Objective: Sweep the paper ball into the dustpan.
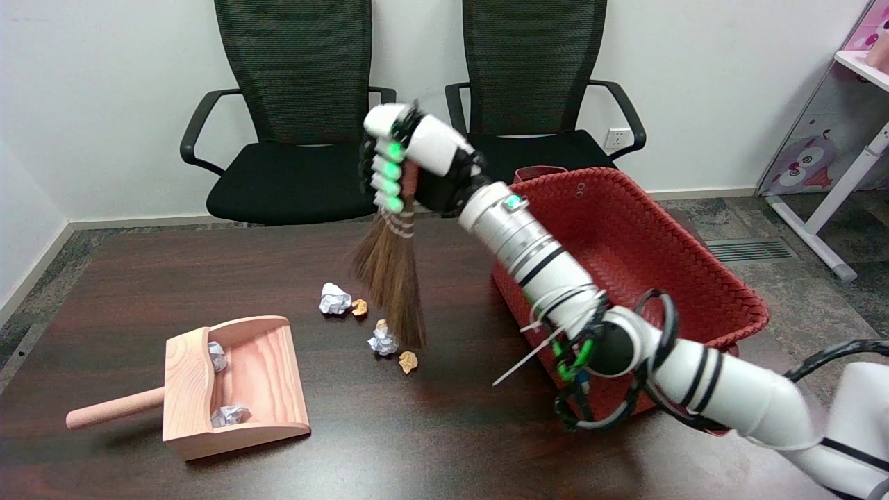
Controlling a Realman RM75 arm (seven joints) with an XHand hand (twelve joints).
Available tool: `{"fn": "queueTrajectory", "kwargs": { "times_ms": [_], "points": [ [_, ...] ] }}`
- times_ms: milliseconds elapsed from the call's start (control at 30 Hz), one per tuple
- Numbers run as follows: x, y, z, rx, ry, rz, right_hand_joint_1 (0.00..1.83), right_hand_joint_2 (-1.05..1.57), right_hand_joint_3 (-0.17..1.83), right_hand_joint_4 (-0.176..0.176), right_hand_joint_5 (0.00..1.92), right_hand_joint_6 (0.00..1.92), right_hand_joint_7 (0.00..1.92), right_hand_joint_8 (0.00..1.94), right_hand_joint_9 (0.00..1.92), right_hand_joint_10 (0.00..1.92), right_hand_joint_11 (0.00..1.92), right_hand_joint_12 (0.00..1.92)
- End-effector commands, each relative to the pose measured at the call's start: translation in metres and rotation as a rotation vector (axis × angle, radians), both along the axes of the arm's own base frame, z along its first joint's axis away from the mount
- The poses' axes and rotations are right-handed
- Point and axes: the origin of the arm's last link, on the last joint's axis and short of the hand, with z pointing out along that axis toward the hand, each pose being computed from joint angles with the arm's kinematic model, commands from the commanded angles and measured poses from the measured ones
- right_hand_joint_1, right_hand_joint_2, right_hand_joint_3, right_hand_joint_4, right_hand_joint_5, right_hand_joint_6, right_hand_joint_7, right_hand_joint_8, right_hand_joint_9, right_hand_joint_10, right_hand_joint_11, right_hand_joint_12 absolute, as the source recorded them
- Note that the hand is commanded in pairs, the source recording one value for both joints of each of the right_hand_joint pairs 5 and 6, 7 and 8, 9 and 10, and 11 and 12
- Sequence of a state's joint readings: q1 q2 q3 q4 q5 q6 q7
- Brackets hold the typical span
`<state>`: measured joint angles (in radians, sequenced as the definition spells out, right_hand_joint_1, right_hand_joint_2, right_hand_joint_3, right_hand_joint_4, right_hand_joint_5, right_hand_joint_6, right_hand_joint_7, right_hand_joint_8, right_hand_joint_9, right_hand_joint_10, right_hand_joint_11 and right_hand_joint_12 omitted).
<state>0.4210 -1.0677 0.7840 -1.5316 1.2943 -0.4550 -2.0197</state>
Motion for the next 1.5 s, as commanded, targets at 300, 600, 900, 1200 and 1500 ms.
{"fn": "queueTrajectory", "kwargs": {
  "times_ms": [300, 600, 900, 1200, 1500],
  "points": [
    [0.098, 0.079, 0.119, -0.19, -0.054, 0.233, 0.67, 1.17, 1.31, 0.047, 1.92, 1.92, 1.92, 1.92, 1.92, 1.92, 1.92, 1.92],
    [0.095, 0.074, 0.163, -0.361, -0.11, 0.201, 0.67, 1.24, 1.37, 0.052, 1.92, 1.92, 1.92, 1.92, 1.92, 1.92, 1.92, 1.92],
    [0.104, 0.053, 0.19, -0.441, -0.148, 0.189, 0.69, 1.24, 1.39, 0.053, 1.92, 1.92, 1.92, 1.92, 1.92, 1.92, 1.92, 1.92],
    [0.104, 0.059, 0.175, -0.404, -0.151, 0.2, 0.7, 1.22, 1.4, 0.052, 1.92, 1.92, 1.92, 1.92, 1.92, 1.92, 1.92, 1.92],
    [0.087, 0.089, 0.148, -0.345, -0.092, 0.217, 0.68, 1.26, 1.4, 0.054, 1.92, 1.92, 1.92, 1.92, 1.92, 1.92, 1.92, 1.92]
  ]
}}
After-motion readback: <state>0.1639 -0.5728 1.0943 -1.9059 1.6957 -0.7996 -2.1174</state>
